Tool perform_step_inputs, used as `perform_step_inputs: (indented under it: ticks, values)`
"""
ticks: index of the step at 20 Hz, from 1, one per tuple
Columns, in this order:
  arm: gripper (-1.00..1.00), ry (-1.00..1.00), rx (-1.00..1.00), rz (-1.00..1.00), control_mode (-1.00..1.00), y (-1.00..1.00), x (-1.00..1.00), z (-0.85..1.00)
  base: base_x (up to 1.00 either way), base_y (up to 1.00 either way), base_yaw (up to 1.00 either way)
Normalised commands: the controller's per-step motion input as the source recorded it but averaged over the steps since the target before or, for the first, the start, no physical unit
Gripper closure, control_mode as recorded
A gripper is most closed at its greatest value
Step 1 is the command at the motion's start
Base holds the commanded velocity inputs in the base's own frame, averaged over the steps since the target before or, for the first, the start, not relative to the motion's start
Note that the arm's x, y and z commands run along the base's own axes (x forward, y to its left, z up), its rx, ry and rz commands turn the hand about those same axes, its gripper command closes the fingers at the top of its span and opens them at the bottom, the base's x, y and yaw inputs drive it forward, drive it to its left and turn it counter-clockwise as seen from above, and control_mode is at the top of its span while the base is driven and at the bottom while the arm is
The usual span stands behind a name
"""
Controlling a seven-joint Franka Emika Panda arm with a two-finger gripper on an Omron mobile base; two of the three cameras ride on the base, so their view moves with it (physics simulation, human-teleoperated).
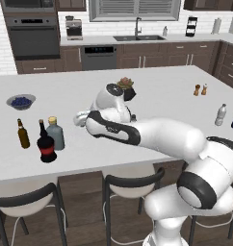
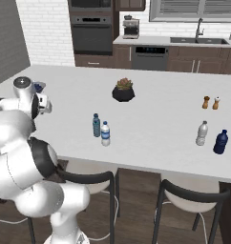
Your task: Move the plastic bottles in the middle to the plastics group, and the glass bottles in the middle to the glass group.
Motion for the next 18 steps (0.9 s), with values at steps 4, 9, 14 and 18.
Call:
perform_step_inputs:
  ticks: [4,9,14,18]
  values:
    - [-1.0,0.14,0.0,-0.04,-1.0,-1.0,-0.14,0.06,0.0,0.0,0.0]
    - [-1.0,0.02,-0.05,0.0,-1.0,-1.0,-0.08,0.0,0.0,0.0,0.0]
    - [-1.0,0.0,-0.08,0.0,-1.0,-1.0,-0.08,0.0,0.0,0.0,0.0]
    - [-1.0,0.0,-0.06,-0.01,-1.0,-0.99,0.0,0.0,0.0,0.0,0.0]
